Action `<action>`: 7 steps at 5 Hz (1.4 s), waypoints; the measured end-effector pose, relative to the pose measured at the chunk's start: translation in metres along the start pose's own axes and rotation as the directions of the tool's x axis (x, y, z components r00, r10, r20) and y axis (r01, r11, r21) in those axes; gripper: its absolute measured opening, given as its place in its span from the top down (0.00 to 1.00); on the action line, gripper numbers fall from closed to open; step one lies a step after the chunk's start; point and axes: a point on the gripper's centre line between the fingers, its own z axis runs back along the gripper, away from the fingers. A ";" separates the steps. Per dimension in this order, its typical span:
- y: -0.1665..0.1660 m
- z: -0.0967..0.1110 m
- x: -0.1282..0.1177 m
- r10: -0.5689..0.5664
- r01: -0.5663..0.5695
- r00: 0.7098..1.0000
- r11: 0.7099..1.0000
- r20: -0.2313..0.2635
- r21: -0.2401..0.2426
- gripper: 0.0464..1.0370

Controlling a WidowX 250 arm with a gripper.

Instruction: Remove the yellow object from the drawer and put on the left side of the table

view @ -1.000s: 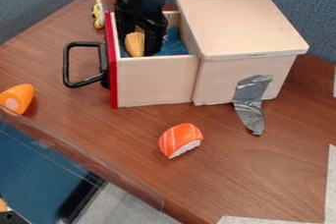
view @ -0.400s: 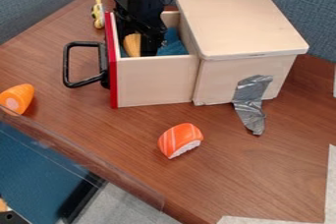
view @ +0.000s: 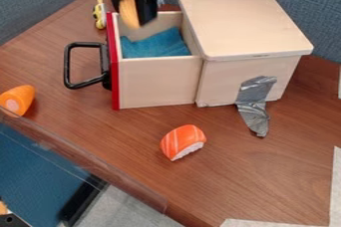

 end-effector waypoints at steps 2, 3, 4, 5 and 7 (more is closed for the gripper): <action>0.065 0.019 -0.011 0.139 -0.143 0.989 0.986 0.051 0.086 0.28; 0.098 -0.015 -0.029 0.171 -0.166 0.985 0.974 -0.019 0.155 0.28; 0.120 -0.035 -0.037 0.174 -0.160 0.984 0.962 -0.047 0.220 0.28; 0.137 -0.061 -0.050 0.169 -0.145 0.982 0.959 -0.081 0.243 0.28; 0.155 -0.090 -0.068 0.187 -0.143 0.973 0.949 -0.134 0.280 0.21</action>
